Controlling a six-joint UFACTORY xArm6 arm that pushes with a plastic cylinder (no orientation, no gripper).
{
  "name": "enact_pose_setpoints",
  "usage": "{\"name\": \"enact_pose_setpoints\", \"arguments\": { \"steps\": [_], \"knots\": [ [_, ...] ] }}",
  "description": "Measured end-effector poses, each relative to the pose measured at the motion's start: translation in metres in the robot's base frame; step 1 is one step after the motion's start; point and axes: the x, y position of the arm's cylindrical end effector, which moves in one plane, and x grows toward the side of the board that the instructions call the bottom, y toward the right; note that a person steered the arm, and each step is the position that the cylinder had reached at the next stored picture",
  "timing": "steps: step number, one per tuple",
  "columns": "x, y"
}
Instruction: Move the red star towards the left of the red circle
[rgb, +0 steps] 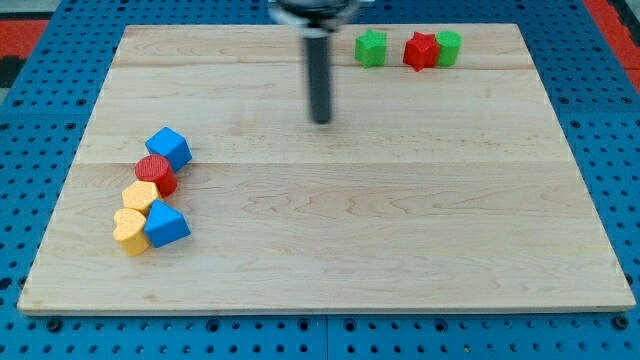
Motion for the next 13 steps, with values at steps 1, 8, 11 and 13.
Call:
{"name": "enact_pose_setpoints", "arguments": {
  "steps": [1, 8, 11, 13],
  "knots": [
    [-0.035, 0.105],
    [-0.133, -0.043],
    [-0.114, -0.003],
    [-0.083, -0.063]
  ]
}}
